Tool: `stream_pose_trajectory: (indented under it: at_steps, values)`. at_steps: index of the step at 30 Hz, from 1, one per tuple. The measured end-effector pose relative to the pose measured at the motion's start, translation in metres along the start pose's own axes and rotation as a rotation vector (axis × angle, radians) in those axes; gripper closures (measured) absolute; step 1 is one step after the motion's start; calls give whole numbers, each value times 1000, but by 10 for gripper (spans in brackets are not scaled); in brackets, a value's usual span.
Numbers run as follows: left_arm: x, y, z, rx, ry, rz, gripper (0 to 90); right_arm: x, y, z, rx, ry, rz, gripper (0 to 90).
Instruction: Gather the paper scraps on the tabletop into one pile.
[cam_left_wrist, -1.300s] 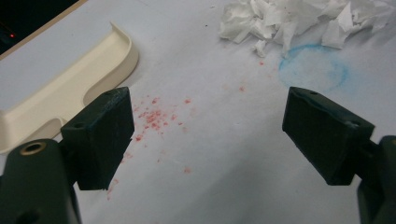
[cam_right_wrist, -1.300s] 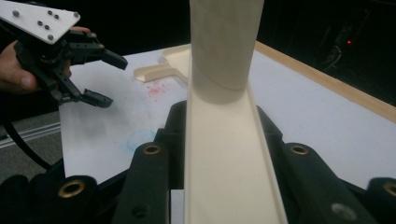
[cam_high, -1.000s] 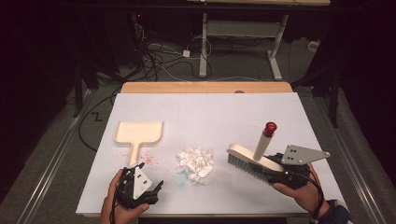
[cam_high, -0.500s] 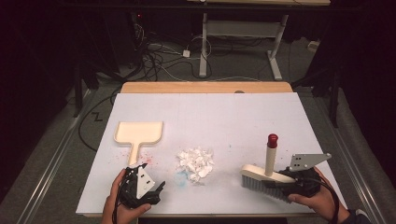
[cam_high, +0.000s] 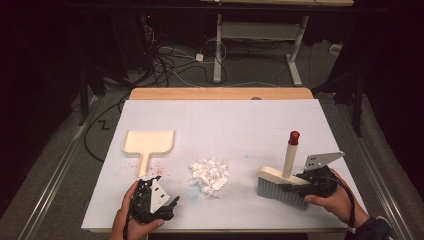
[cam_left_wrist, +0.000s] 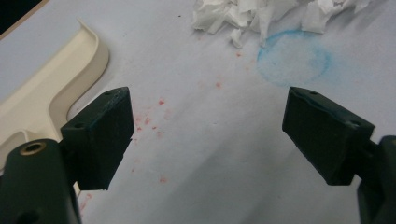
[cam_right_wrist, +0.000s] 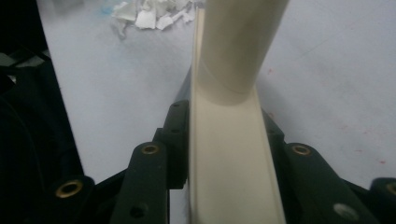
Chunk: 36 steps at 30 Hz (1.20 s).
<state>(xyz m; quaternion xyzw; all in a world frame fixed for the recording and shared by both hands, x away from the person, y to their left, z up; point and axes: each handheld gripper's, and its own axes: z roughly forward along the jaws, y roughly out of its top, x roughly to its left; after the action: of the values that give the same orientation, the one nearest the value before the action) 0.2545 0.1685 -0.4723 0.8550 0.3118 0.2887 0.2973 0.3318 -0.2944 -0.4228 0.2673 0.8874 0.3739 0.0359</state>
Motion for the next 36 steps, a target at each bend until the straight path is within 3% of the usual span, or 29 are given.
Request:
stream_pose_trajectory:
  at_steps: [11, 13, 15, 16, 23, 27, 30, 33, 34, 35, 36]
  values:
    - [-2, 1, 4, 17, -5, 14, 159, -34, 29, 25, 171, -13, 17, 559]
    - [-2, 1, 4, 18, -6, 15, 159, -38, 33, 27, 175, -9, 17, 540]
    - [-2, 1, 3, 18, -6, 15, 160, -42, 38, 27, 211, -46, 5, 505]
    - [-2, 1, 3, 16, -7, 15, 159, -44, 39, 28, 222, -35, 10, 494]
    - [-3, 1, 5, 24, -12, 21, 160, -48, 43, 30, 229, -48, -15, 463]
    - [-4, 2, 6, 27, -17, 27, 160, -49, 50, 33, 236, -67, -57, 440]
    - [-4, 2, 7, 32, -20, 30, 159, -47, 56, 34, 238, -109, -101, 380]
    - [-4, 2, 7, 34, -23, 29, 159, -48, 59, 33, 243, -216, -110, 336]
    - [-4, 2, 7, 34, -23, 29, 159, -48, 59, 33, 243, -216, -110, 336]
    - [-3, 2, 7, 33, -25, 29, 159, -48, 59, 31, 219, -249, -114, 352]
    - [-3, 2, 7, 33, -25, 29, 160, -48, 59, 30, 200, -253, -106, 350]
